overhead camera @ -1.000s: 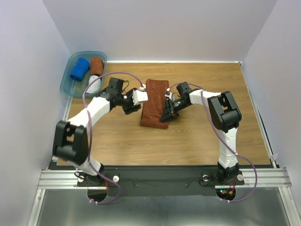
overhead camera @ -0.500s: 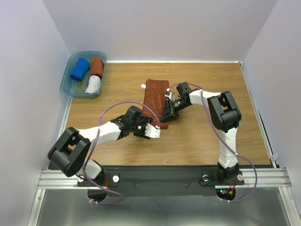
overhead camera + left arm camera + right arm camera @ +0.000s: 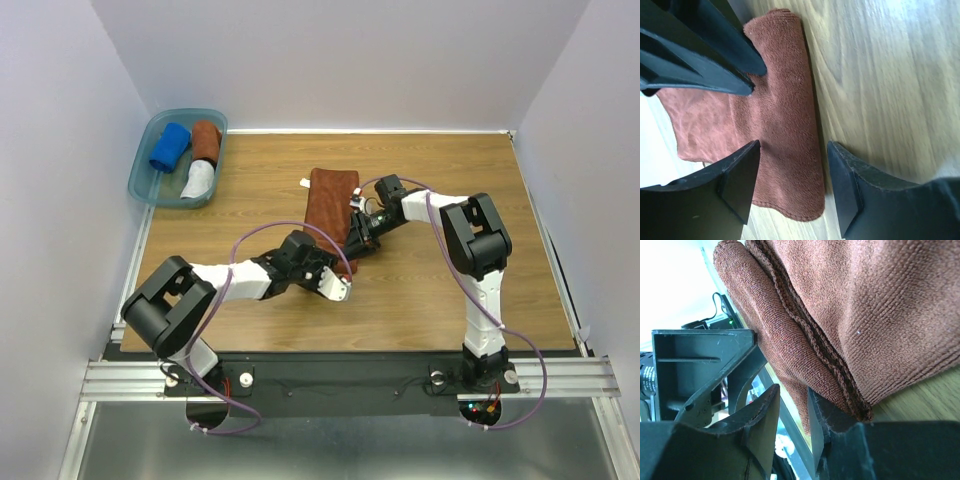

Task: Roll the towels
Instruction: Roll the towel

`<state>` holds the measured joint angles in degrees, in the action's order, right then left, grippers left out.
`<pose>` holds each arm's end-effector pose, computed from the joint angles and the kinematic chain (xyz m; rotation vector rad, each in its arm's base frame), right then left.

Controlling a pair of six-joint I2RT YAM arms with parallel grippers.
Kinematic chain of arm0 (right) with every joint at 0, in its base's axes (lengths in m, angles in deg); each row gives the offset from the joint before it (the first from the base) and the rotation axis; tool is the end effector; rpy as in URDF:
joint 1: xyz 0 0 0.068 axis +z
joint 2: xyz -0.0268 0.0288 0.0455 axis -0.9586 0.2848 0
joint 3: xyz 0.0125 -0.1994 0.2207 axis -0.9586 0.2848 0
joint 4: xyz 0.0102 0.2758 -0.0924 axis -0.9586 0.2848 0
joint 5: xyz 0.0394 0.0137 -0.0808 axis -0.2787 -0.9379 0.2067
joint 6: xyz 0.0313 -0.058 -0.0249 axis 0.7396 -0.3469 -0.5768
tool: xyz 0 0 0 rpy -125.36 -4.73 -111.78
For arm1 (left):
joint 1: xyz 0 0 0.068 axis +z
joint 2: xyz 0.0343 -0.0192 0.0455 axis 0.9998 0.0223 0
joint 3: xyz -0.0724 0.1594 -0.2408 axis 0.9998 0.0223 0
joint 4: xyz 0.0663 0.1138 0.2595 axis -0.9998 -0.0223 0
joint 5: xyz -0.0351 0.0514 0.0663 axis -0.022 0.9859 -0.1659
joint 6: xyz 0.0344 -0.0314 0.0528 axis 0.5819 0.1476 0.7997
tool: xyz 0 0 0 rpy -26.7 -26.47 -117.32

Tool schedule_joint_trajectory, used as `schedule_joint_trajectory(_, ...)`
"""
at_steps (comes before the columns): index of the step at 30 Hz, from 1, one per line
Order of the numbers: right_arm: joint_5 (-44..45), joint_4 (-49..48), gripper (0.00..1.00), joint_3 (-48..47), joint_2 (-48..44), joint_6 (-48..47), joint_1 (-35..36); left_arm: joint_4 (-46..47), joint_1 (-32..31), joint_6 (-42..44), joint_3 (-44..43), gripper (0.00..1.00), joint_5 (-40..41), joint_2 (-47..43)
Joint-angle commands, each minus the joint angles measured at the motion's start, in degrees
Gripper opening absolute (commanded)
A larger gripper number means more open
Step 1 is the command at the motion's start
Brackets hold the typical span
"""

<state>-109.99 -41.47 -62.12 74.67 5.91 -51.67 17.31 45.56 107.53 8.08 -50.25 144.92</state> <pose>0.4048 0.2133 0.1030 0.3801 -2.6859 -1.4951 0.2352 -0.2404 0.1463 1.9428 0.9865 0.0444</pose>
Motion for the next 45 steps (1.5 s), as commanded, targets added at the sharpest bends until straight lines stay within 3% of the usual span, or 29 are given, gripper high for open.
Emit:
schedule_joint_trajectory(1,6.64,-0.05,0.35,0.11,2.51,-2.66,0.02,-2.24,-0.35,0.57,-3.23,0.65,0.37,2.63)
schedule_joint_trajectory(4,6.72,0.03,0.35,0.38,2.25,-2.83,0.02,-6.97,-0.35,-2.06,-7.53,0.58,1.42,6.05)
schedule_joint_trajectory(7,7.07,0.21,0.35,1.16,1.11,-3.36,0.02,-15.57,-0.17,-4.0,-12.98,0.41,-0.23,8.96)
schedule_joint_trajectory(13,5.58,-0.05,0.38,5.64,-4.5,-5.73,-0.25,-37.02,0.09,-6.1,-21.69,0.24,-13.74,9.84)
schedule_joint_trajectory(15,5.67,0.03,0.41,6.44,-7.93,-6.26,-0.77,-40.21,0.18,-9.36,-23.97,0.17,-16.49,10.98)
schedule_joint_trajectory(18,4.62,0.21,0.49,8.46,-12.24,-7.4,-2.7,-44.7,0.18,-12.78,-25.3,0.16,-21.59,11.6)
schedule_joint_trajectory(22,3.91,0.91,0.71,12.06,-19.96,-11.52,-6.82,-49.79,0.18,-16.22,-26.88,0.16,-27.82,13.35)
schedule_joint_trajectory(24,4.17,1.17,0.75,15.21,-23.83,-13.37,-8.59,-50.68,0.79,-17.45,-27.76,0.16,-29.85,14.85)
schedule_joint_trajectory(30,11.55,2.49,0.89,22.07,-43.34,-23.82,-11.85,-55.25,4.48,-21.23,-31.8,0.16,-38.11,21.7)
schedule_joint_trajectory(31,12.6,2.67,1.0,22.61,-47.98,-26.28,-11.85,-56.3,5.35,-22.62,-32.5,0.17,-39.43,23.97)
schedule_joint_trajectory(36,12.87,8.62,0.98,23.58,-55.57,-35.86,-9.76,-59.47,8.17,-26.05,-37.59,0.17,-42.69,30.3)
schedule_joint_trajectory(43,28.14,10.06,0.75,22.0,-53.65,-41.94,5.87,-64.74,10.02,-28.09,-44.8,0.17,-42.7,38.57)
schedule_joint_trajectory(45,30.44,7.78,0.73,21.3,-52.34,-41.94,8.27,-64.84,10.2,-28.79,-46.13,0.17,-42.26,39.72)
